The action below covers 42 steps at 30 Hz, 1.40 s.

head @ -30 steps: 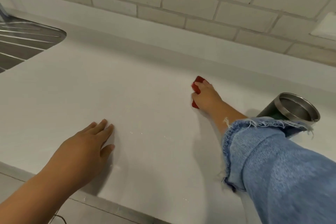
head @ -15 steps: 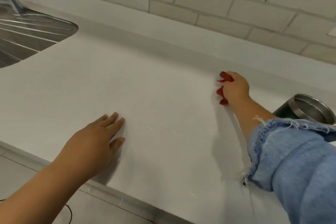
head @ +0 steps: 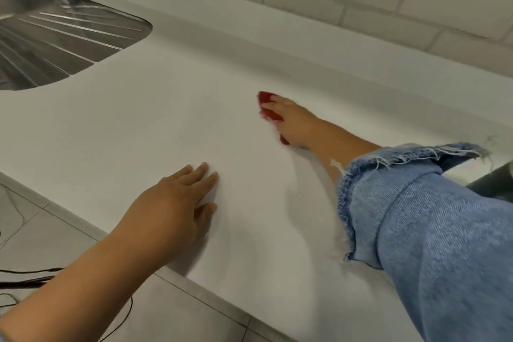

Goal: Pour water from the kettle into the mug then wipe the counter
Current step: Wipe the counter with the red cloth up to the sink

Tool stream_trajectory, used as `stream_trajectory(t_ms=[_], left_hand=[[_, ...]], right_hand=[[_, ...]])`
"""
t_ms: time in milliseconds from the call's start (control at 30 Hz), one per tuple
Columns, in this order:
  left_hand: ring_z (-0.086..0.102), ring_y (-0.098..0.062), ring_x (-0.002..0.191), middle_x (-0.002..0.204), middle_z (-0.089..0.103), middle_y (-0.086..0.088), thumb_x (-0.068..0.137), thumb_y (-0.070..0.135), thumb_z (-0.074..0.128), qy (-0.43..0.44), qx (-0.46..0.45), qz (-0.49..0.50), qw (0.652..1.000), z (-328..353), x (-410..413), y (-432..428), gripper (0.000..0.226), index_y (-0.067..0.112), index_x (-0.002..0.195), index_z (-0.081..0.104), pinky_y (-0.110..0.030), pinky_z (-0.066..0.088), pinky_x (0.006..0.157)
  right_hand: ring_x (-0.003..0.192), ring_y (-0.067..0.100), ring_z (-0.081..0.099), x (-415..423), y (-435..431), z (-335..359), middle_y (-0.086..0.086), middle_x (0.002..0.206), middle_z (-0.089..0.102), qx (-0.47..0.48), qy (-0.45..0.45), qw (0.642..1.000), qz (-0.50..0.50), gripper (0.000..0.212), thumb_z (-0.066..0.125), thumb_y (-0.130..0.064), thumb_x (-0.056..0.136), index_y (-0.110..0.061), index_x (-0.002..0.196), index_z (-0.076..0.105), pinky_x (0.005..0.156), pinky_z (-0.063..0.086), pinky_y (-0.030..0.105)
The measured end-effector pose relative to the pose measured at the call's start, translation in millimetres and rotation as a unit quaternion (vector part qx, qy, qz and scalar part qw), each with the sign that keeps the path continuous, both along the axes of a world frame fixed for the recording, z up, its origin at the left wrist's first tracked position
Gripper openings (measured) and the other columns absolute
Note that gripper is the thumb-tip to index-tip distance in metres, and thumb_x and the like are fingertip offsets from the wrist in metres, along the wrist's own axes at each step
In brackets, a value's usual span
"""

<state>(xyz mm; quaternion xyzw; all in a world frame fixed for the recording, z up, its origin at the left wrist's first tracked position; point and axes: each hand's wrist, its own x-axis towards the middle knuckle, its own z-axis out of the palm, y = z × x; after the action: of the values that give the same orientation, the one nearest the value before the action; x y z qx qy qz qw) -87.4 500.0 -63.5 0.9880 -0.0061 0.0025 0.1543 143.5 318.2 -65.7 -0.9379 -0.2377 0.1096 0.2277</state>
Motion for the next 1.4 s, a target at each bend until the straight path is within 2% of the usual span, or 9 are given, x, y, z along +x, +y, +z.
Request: stream_trajectory(t_ms=[133,267,500,633,700,900,1100,1233,1400], left_hand=[[0.02,-0.009,0.142,0.152,0.02,0.018,0.091,0.047,0.035,0.003,0.005,-0.005,1.0,0.4,0.6,1.1,0.052,0.036,0.142,0.028,-0.03,0.028,0.109],[0.012,-0.006,0.143,0.153,0.012,0.02,0.093,0.043,0.036,0.018,0.005,-0.009,1.0,1.0,1.2,1.6,0.053,0.038,0.143,0.019,-0.028,0.022,0.112],[0.011,-0.007,0.143,0.154,0.01,0.018,0.094,0.044,0.033,0.031,0.017,-0.015,0.999,3.7,1.4,1.8,0.054,0.036,0.144,0.017,-0.028,0.022,0.113],[0.013,-0.007,0.143,0.154,0.013,0.017,0.094,0.043,0.034,0.029,0.019,-0.012,0.999,5.2,0.9,0.8,0.053,0.035,0.144,0.019,-0.03,0.026,0.111],[0.011,-0.007,0.143,0.154,0.011,0.017,0.093,0.045,0.032,0.035,0.023,-0.011,0.999,4.6,1.3,0.3,0.054,0.036,0.144,0.018,-0.03,0.025,0.112],[0.008,-0.008,0.144,0.155,0.008,0.015,0.09,0.054,0.032,0.056,0.019,-0.017,0.998,7.2,0.6,-1.2,0.061,0.035,0.145,0.014,-0.032,0.022,0.114],[0.01,-0.009,0.144,0.156,0.008,0.012,0.09,0.056,0.031,0.063,0.041,-0.031,0.997,9.9,2.1,0.6,0.064,0.032,0.146,0.013,-0.032,0.023,0.113],[0.01,-0.01,0.144,0.156,0.008,0.011,0.09,0.055,0.031,0.063,0.041,-0.031,0.997,10.1,0.9,-0.1,0.064,0.031,0.146,0.013,-0.031,0.023,0.113],[0.011,-0.012,0.144,0.157,0.008,0.01,0.091,0.054,0.031,0.063,0.056,-0.035,0.996,12.0,2.4,-1.4,0.064,0.029,0.147,0.012,-0.031,0.022,0.114]], right_hand=[[0.138,0.012,0.029,-31.8,9.0,14.6,-0.008,0.153,0.03,0.025,0.023,0.996,0.08,0.057,0.041,0.008,0.088,-0.022,0.136,0.05,0.097,0.01,-0.001],[0.123,0.003,0.044,-62.0,-9.3,36.3,-0.016,0.142,0.045,0.037,0.144,0.981,0.124,0.054,0.048,0.006,0.088,-0.027,0.129,0.058,0.093,0.029,0.004],[0.069,0.008,0.058,-57.7,-99.2,55.9,0.002,0.115,0.066,0.258,0.074,0.938,-0.219,0.051,0.043,0.005,0.09,-0.025,0.129,0.056,0.063,0.048,0.018],[0.129,0.024,0.043,-67.4,-129.5,14.7,0.001,0.148,0.039,-0.021,0.001,0.963,-0.267,0.049,0.042,-0.013,0.096,-0.023,0.144,0.035,0.108,0.031,0.032],[0.141,0.018,0.026,-82.8,-120.1,1.4,-0.003,0.155,0.027,-0.03,-0.046,0.973,-0.224,0.048,0.042,-0.014,0.096,-0.022,0.143,0.037,0.114,0.016,0.026],[0.132,0.001,0.034,-146.4,-75.0,7.4,-0.011,0.148,0.039,0.097,0.031,0.992,-0.072,0.048,0.048,0.0,0.092,-0.022,0.135,0.051,0.107,0.015,0.008],[0.111,0.007,0.056,-186.1,-114.8,59.3,-0.013,0.128,0.056,0.296,0.043,0.922,-0.246,0.039,0.052,-0.005,0.092,-0.028,0.123,0.061,0.097,0.043,0.022],[0.116,0.009,0.055,-226.8,-165.0,39.9,-0.012,0.135,0.053,0.143,-0.02,0.94,-0.309,0.043,0.05,-0.006,0.092,-0.033,0.125,0.056,0.106,0.039,0.028],[0.145,0.02,0.015,-259.1,-142.0,0.1,-0.007,0.156,0.024,-0.068,-0.088,0.946,-0.305,0.048,0.036,-0.026,0.099,-0.025,0.146,0.032,0.118,0.02,0.036]])
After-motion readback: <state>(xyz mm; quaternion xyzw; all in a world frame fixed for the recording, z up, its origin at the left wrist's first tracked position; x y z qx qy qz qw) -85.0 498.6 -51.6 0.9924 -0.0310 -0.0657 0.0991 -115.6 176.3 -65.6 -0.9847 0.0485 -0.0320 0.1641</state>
